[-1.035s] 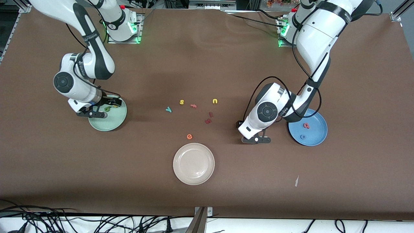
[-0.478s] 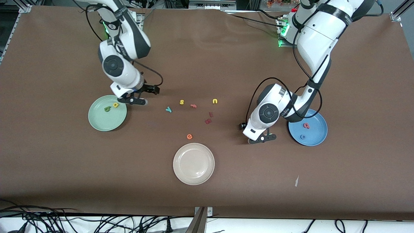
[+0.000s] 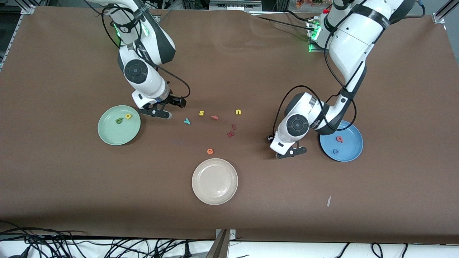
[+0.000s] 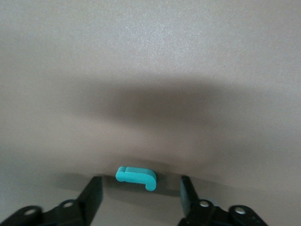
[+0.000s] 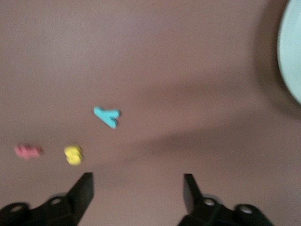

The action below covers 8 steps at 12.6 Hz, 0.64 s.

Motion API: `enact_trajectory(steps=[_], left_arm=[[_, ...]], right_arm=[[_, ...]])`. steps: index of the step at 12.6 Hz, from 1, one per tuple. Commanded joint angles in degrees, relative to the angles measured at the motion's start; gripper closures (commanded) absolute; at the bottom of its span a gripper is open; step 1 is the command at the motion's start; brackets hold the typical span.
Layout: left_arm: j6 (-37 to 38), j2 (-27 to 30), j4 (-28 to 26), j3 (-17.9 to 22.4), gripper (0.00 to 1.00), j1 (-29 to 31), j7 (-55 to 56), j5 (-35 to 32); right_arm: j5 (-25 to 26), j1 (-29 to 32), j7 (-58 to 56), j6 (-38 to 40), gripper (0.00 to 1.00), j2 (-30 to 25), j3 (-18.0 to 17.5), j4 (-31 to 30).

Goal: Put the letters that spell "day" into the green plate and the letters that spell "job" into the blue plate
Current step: 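Grasp the teal j and teal y with the left and right grippers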

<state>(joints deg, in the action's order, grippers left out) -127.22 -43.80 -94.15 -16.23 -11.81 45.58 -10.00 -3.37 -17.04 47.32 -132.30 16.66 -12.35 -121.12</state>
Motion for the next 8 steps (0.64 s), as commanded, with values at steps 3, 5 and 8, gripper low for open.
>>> enact_trajectory(steps=[3, 5, 8], left_arm=[[-1.5, 0.1, -0.9, 0.0, 0.45, 0.2, 0.1, 0.9], [-1.9, -0.4, -0.9, 0.0, 0.48, 0.2, 0.0, 0.9], [-4.2, -1.6, -0.9, 0.0, 0.5, 0.7, -0.1, 0.8]], right_arm=[[1.3, -0.5, 13.2, 0.4, 0.18, 9.6, 0.2, 7.1], [1.6, -1.2, 13.0, -1.4, 0.18, 11.0, 0.2, 7.6], [1.5, -1.3, 13.3, -3.4, 0.21, 12.2, 0.2, 7.6]])
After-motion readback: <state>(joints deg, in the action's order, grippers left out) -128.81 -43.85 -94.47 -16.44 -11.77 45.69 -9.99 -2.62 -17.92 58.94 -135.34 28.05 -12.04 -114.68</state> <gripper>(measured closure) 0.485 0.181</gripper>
